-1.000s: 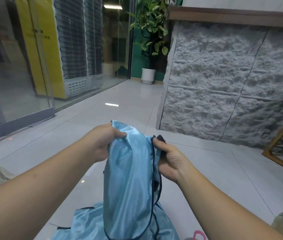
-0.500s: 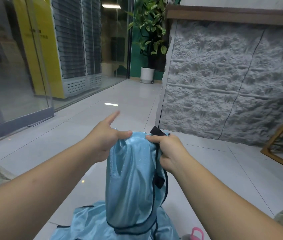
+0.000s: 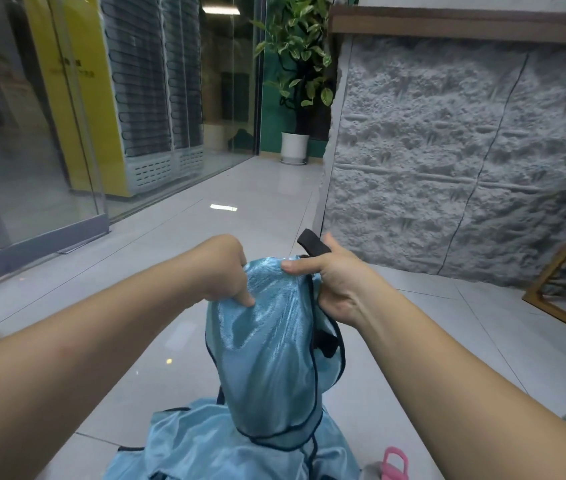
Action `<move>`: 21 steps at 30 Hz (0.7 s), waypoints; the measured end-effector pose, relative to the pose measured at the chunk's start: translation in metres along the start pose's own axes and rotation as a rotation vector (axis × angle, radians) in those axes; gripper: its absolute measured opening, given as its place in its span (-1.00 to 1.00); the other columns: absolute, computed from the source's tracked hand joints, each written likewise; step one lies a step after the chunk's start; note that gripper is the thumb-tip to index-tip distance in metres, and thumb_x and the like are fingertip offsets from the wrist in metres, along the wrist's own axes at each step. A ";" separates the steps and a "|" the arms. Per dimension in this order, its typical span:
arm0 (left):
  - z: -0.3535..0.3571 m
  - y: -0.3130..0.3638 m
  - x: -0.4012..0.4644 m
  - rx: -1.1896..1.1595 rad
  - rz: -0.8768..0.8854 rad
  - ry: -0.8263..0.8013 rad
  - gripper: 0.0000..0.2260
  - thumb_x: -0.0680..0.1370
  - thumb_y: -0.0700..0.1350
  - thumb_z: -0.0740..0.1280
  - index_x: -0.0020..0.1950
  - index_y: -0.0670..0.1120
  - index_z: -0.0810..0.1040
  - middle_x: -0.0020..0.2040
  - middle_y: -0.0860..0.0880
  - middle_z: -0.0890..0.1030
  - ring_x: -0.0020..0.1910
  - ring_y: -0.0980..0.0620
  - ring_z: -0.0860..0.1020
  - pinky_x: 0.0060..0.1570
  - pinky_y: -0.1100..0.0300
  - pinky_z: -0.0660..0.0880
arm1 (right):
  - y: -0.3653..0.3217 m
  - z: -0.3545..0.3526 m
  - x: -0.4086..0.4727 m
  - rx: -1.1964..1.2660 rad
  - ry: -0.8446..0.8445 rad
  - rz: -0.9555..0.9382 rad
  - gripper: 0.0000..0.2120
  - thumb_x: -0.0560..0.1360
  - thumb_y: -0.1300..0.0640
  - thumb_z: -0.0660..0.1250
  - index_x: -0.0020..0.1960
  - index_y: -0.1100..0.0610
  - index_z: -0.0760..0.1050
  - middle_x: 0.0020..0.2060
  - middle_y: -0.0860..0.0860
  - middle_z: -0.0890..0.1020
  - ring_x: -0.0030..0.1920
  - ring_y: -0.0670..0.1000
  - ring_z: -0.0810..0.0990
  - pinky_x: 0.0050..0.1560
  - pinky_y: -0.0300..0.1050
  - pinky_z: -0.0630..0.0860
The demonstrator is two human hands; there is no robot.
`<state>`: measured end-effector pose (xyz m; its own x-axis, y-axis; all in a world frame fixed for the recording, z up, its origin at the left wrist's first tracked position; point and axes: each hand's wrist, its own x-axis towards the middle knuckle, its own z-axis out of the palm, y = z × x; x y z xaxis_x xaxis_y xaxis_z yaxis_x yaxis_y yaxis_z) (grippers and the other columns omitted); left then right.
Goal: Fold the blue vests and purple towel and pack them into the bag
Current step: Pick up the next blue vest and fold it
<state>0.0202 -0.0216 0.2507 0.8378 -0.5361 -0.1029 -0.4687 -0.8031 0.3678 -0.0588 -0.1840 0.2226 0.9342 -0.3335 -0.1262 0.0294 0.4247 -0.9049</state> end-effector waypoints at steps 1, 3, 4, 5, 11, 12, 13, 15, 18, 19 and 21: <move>-0.002 0.003 -0.002 0.080 -0.007 0.000 -0.68 0.43 -0.01 0.60 0.06 -0.17 0.70 -0.11 -0.15 0.71 -0.22 -0.14 0.63 -0.32 0.18 0.55 | 0.001 0.000 0.001 -0.004 -0.001 -0.023 0.16 0.30 0.60 0.48 0.70 0.00 0.04 0.50 0.22 0.43 0.20 0.25 0.66 -0.15 0.09 0.72; -0.005 0.007 -0.005 0.177 -0.023 0.024 -0.74 0.51 0.00 0.50 0.06 -0.17 0.71 -0.23 -0.10 0.65 -0.37 -0.06 0.50 -0.52 0.26 0.35 | 0.003 0.001 0.003 -0.024 0.008 -0.045 0.06 0.24 0.58 0.53 0.63 0.14 0.24 0.40 0.22 0.54 0.16 0.25 0.68 -0.10 0.08 0.71; -0.006 0.006 -0.004 0.182 -0.030 0.043 -0.76 0.53 -0.02 0.47 0.04 -0.18 0.71 -0.28 -0.08 0.62 -0.39 -0.05 0.49 -0.53 0.26 0.33 | 0.003 0.000 0.003 -0.028 0.014 -0.055 -0.03 0.23 0.58 0.54 0.57 0.20 0.33 0.34 0.26 0.58 0.13 0.28 0.69 -0.07 0.08 0.71; -0.006 0.004 -0.003 0.158 -0.025 0.062 -0.77 0.54 -0.02 0.46 0.02 -0.19 0.71 -0.31 -0.07 0.61 -0.36 -0.06 0.50 -0.48 0.24 0.34 | 0.001 -0.001 0.003 -0.037 0.019 -0.070 -0.15 0.25 0.57 0.53 0.49 0.25 0.42 0.26 0.28 0.63 0.09 0.29 0.71 -0.05 0.10 0.71; -0.005 -0.021 0.006 -0.665 0.080 0.005 -0.88 0.45 -0.19 0.55 -0.05 -0.18 0.72 -0.11 -0.09 0.75 -0.07 -0.09 0.70 -0.05 0.14 0.55 | -0.017 -0.013 0.004 -0.032 0.044 -0.142 -0.61 0.38 0.56 0.45 0.11 0.23 0.57 -0.10 0.19 0.71 -0.06 0.25 0.72 0.02 0.15 0.70; -0.003 -0.026 0.005 -0.836 0.107 -0.068 -0.84 0.45 -0.23 0.54 0.01 -0.21 0.71 -0.03 -0.13 0.76 0.02 -0.13 0.72 0.08 0.09 0.59 | -0.019 -0.014 0.004 -0.013 0.040 -0.130 -0.57 0.39 0.55 0.44 0.18 0.25 0.56 0.00 0.24 0.73 0.02 0.29 0.73 0.05 0.18 0.70; 0.000 -0.030 0.006 -0.976 0.118 -0.131 -0.79 0.44 -0.24 0.51 0.07 -0.24 0.70 0.05 -0.19 0.75 0.05 -0.15 0.72 0.16 0.04 0.60 | -0.021 -0.014 0.004 -0.005 0.041 -0.110 -0.53 0.39 0.54 0.44 0.26 0.29 0.53 0.13 0.29 0.70 0.11 0.32 0.72 0.05 0.18 0.70; 0.009 -0.037 0.006 -1.143 0.083 -0.219 -0.70 0.44 -0.17 0.46 0.14 -0.24 0.69 0.15 -0.24 0.71 0.02 -0.14 0.71 0.18 -0.01 0.59 | -0.021 -0.015 0.003 0.003 0.056 -0.067 -0.46 0.41 0.54 0.43 0.37 0.37 0.48 0.16 0.30 0.69 0.09 0.28 0.74 -0.10 0.07 0.73; 0.021 -0.039 0.006 -1.273 -0.020 -0.319 -0.73 0.41 -0.02 0.45 0.00 -0.14 0.78 0.06 -0.18 0.72 -0.08 -0.10 0.70 0.16 -0.04 0.58 | -0.017 -0.021 0.006 0.014 0.116 0.009 -0.66 0.48 0.51 0.39 0.24 0.35 0.55 -0.21 0.17 0.74 -0.29 0.11 0.75 -0.35 -0.09 0.67; 0.024 -0.040 0.007 -1.306 -0.045 -0.334 -0.75 0.41 0.02 0.45 -0.06 -0.12 0.79 0.02 -0.15 0.73 -0.11 -0.09 0.70 0.13 -0.02 0.59 | -0.014 -0.025 0.008 -0.013 0.170 0.026 -0.75 0.51 0.47 0.40 0.18 0.37 0.59 -0.24 0.17 0.73 -0.35 0.08 0.73 -0.36 -0.10 0.66; 0.030 -0.042 0.009 -1.395 -0.077 -0.339 -0.73 0.45 0.05 0.43 -0.07 -0.12 0.79 -0.01 -0.13 0.74 -0.14 -0.07 0.72 0.08 0.00 0.59 | -0.002 -0.036 0.013 -0.101 0.289 0.033 -0.75 0.54 0.29 0.47 0.20 0.34 0.61 -0.24 0.12 0.73 -0.37 0.03 0.70 -0.26 -0.06 0.66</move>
<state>0.0388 -0.0008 0.2071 0.6492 -0.6983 -0.3015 0.3917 -0.0329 0.9195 -0.0596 -0.2199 0.2082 0.7936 -0.5529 -0.2538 -0.0488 0.3581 -0.9324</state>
